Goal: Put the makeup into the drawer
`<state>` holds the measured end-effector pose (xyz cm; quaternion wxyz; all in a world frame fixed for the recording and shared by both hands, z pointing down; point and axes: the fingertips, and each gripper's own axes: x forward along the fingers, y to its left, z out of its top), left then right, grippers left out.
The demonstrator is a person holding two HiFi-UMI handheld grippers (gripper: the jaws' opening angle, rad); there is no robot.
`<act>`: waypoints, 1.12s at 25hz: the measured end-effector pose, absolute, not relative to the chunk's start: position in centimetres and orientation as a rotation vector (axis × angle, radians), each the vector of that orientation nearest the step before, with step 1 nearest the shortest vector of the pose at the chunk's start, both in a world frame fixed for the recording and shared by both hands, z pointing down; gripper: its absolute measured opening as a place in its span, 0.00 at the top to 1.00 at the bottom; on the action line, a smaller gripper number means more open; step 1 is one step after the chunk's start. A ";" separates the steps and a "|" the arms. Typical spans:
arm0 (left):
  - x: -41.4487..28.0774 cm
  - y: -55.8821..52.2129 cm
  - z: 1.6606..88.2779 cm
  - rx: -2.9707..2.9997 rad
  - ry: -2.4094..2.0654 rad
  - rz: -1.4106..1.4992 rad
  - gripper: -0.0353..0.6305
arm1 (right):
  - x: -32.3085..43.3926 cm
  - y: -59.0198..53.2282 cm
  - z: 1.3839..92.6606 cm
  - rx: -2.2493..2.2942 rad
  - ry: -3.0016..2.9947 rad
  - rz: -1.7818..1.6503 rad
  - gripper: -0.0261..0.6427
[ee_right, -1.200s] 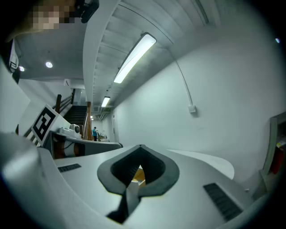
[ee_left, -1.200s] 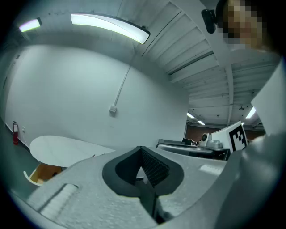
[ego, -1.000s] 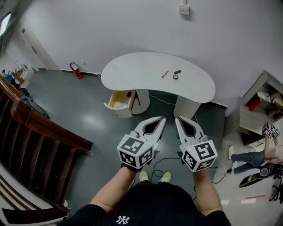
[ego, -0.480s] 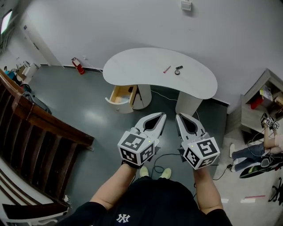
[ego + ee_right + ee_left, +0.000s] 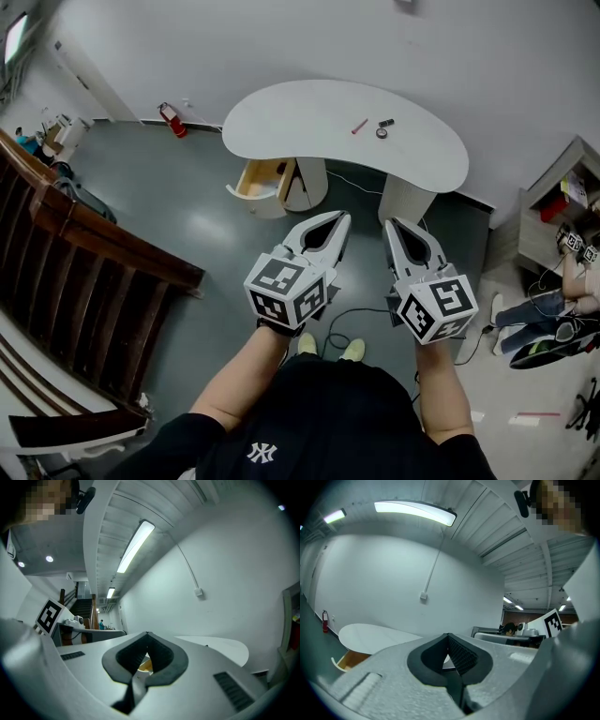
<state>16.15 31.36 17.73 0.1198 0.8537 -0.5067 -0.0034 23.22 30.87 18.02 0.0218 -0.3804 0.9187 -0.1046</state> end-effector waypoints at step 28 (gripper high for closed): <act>13.3 20.5 19.9 2.528 -1.406 0.025 0.93 | 19.7 20.2 20.3 -1.279 2.829 -0.381 0.94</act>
